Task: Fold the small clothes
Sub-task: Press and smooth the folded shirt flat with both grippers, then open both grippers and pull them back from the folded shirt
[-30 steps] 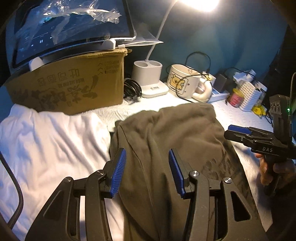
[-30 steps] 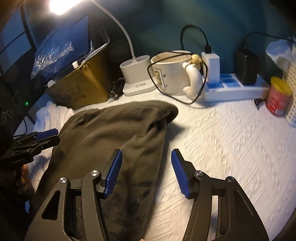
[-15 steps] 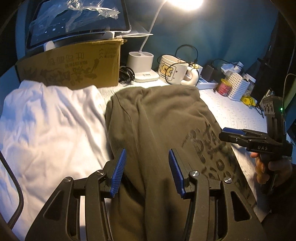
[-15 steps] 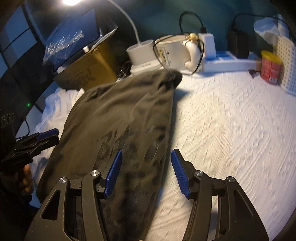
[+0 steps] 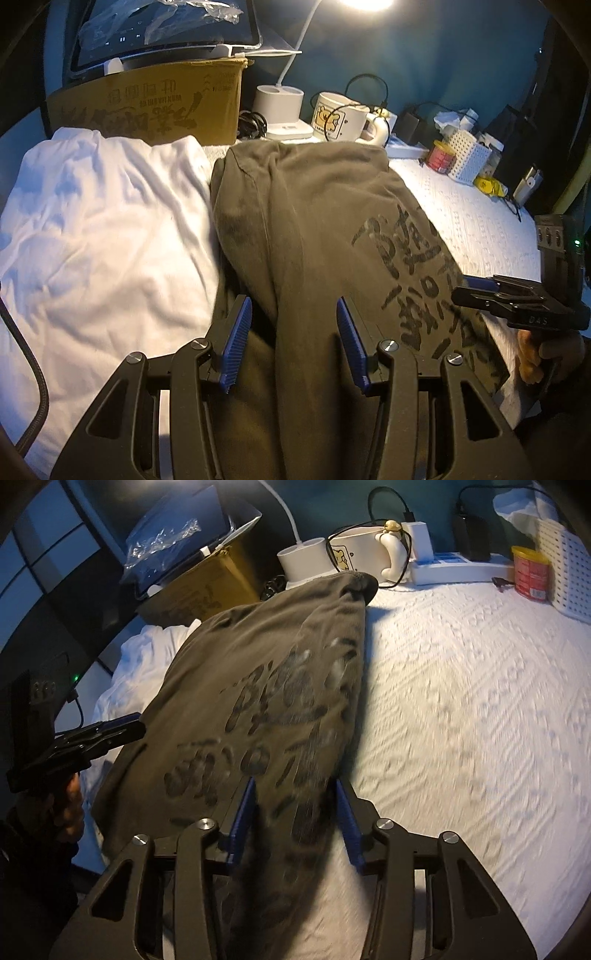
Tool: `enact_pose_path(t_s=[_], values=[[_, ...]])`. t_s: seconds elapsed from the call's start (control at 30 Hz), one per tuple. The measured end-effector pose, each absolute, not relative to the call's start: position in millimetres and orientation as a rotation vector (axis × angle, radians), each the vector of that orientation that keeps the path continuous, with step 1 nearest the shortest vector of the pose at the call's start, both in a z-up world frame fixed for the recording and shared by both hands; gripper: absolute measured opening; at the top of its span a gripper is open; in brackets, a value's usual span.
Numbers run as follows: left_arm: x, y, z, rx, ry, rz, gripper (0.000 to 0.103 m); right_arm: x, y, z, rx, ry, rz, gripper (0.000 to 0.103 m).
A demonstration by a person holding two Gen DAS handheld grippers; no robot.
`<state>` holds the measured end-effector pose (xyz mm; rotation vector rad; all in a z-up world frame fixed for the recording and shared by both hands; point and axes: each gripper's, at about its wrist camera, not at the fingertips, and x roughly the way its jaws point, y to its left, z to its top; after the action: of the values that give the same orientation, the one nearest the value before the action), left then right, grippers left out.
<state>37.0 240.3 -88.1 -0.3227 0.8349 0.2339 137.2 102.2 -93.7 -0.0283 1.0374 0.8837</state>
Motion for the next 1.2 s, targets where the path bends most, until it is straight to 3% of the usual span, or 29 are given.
enact_pose_path(t_s=[0.07, 0.13, 0.33, 0.4, 0.5, 0.57, 0.6, 1.2], values=[[35, 238, -93, -0.317, 0.854, 0.239, 0.048, 127, 99, -93, -0.019, 1.028, 0.888, 0.046], [32, 236, -99, -0.321, 0.874, 0.244, 0.048, 119, 99, -93, -0.021, 1.032, 0.892, 0.037], [18, 230, -106, -0.319, 0.873, 0.247, 0.048, 99, 95, -92, -0.002, 1.034, 0.893, 0.034], [15, 230, -108, -0.329, 0.88, 0.247, 0.048, 95, 96, -92, 0.0, 1.038, 0.894, 0.024], [11, 231, -111, -0.369, 0.898, 0.228, 0.046, 90, 94, -93, 0.031, 1.049, 0.894, 0.024], [8, 230, -110, -0.366, 0.899, 0.22, 0.039, 88, 93, -92, 0.048, 1.056, 0.892, 0.02], [7, 229, -110, -0.371, 0.9, 0.207, 0.03, 87, 93, -92, 0.049, 1.059, 0.89, 0.015], [-18, 213, -104, -0.31, 0.923, 0.257, 0.027, 50, 80, -91, 0.059, 1.044, 0.907, 0.015]])
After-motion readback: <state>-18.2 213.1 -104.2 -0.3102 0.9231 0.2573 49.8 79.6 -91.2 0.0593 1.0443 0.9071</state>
